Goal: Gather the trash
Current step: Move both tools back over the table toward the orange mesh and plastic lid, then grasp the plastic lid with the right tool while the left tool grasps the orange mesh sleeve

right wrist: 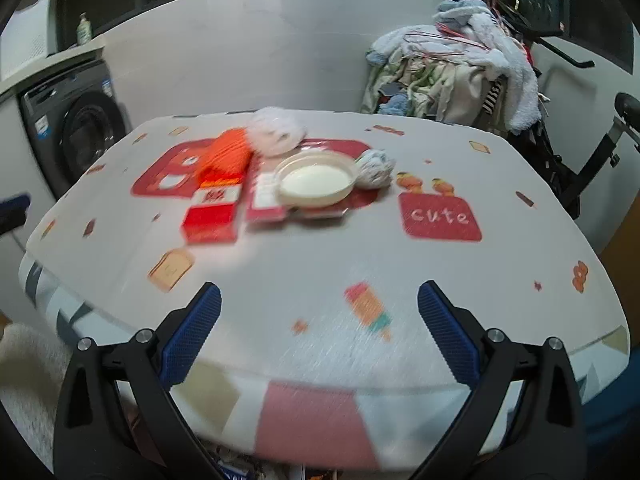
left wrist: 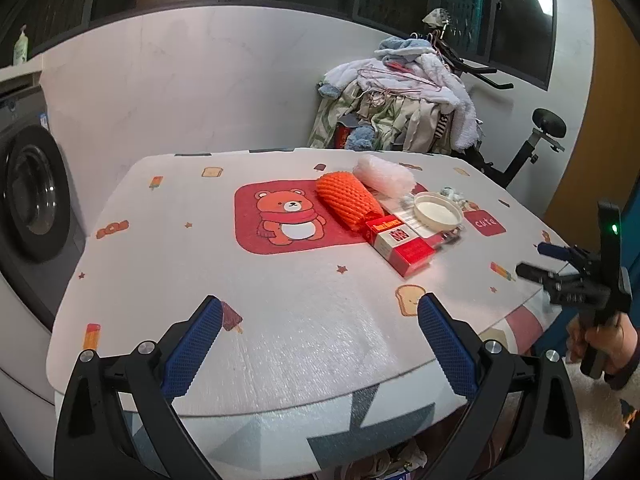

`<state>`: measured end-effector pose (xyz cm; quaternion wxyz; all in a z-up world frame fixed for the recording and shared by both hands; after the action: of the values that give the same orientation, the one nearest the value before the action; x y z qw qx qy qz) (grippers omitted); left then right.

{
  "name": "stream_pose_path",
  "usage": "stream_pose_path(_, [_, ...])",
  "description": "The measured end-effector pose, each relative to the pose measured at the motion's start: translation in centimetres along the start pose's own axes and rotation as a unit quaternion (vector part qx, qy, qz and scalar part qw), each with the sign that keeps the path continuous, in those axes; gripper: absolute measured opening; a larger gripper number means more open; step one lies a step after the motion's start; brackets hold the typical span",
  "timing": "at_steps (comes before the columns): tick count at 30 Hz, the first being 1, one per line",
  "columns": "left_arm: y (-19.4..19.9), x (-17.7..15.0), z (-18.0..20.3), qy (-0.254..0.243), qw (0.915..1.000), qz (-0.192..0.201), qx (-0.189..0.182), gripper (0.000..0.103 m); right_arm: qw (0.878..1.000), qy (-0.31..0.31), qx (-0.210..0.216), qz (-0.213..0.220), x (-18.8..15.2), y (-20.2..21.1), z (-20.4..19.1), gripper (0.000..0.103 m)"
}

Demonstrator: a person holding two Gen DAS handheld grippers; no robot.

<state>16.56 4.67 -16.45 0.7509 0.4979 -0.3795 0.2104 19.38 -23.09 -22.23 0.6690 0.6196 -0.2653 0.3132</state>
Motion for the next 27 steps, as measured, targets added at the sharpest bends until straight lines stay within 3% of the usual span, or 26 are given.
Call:
stream_pose_path(3, [-0.7, 0.0, -0.7, 0.008, 1.0, -0.002, -0.003, 0.096, 0.999, -0.027, 0.018, -0.006, 2.1, -1.9, 0.9, 0.095])
stream_pose_path(10, [-3.1, 0.1, -2.5, 0.037, 0.9991, -0.014, -0.013, 0.095, 0.997, -0.068, 0.031, -0.033, 5.5, -7.0, 1.1, 0.058])
stream_pose_path(17, [-5.1, 0.9, -2.9, 0.051, 0.9982, -0.019, -0.025, 0.095, 0.989, -0.119, 0.033, -0.079, 6.9, -12.3, 1.0, 0.042])
stream_pose_path(21, [-6.3, 1.5, -2.2, 0.048, 0.998, -0.026, -0.033, 0.095, 0.983, -0.133, 0.031, -0.12, 6.3, -14.4, 1.2, 0.013])
stream_pose_path(27, [-9.7, 3.4, -0.6, 0.074, 0.9931, -0.044, -0.08, 0.09, 0.985, -0.142, 0.054, -0.077, 7.5, -11.4, 1.9, 0.009])
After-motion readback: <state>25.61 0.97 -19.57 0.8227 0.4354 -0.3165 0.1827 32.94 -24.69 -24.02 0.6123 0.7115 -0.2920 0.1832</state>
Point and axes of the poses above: each gripper's, at about its wrist camera, not at the fingertips, and y roughly against the way its jaws point, z to its right, x to its top, the point moved 10 cm from there along -y, roughly the way its jaws point, and after that the axes turned 11 degrees about -x, right-handed, at the moved point
